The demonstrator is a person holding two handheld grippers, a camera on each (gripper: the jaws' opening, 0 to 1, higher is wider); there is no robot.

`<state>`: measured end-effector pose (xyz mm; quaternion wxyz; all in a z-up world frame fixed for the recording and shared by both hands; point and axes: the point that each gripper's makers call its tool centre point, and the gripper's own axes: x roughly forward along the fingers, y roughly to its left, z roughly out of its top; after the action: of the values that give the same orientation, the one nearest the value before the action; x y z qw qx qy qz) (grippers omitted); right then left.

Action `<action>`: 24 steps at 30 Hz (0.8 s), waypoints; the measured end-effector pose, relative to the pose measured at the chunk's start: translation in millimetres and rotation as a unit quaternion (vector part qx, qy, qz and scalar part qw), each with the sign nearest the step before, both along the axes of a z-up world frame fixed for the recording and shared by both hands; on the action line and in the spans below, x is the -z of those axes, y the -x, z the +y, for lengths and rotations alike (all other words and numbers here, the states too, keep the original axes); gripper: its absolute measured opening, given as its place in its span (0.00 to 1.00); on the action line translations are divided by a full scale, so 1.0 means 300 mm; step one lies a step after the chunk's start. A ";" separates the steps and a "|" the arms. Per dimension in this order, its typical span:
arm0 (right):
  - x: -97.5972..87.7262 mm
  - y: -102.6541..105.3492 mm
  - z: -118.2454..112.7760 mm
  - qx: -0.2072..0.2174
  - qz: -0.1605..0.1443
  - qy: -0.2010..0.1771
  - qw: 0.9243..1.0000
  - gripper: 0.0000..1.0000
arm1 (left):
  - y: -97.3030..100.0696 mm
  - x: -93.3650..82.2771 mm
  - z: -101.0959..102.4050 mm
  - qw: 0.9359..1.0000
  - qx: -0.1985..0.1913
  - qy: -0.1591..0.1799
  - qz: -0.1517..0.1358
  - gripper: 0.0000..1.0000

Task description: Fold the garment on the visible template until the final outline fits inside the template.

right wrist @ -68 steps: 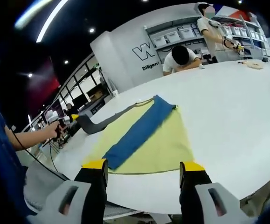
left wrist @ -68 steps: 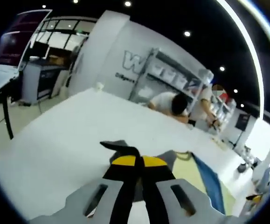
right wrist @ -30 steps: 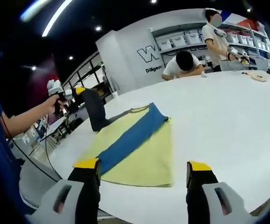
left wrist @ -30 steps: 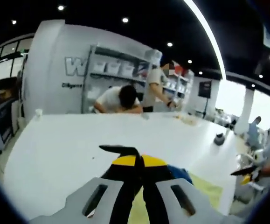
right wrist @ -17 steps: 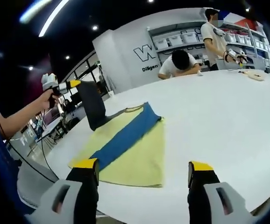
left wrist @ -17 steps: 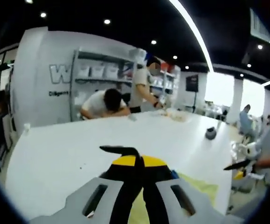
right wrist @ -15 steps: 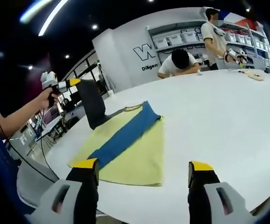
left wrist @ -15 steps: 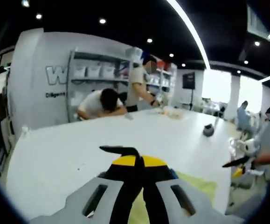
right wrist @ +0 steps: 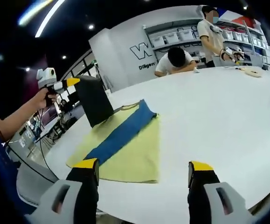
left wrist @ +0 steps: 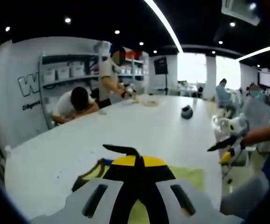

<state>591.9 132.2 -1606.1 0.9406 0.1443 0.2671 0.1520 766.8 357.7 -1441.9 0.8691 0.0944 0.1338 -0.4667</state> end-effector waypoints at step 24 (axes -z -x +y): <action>0.041 0.044 -0.030 0.000 0.014 -0.015 1.000 0.77 | 0.312 0.330 -0.196 0.990 0.113 -0.082 0.014 0.03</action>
<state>578.9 123.1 -1618.4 0.9346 0.1602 0.2779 0.1539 673.3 299.0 -1540.9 0.7979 0.1737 0.1722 -0.5510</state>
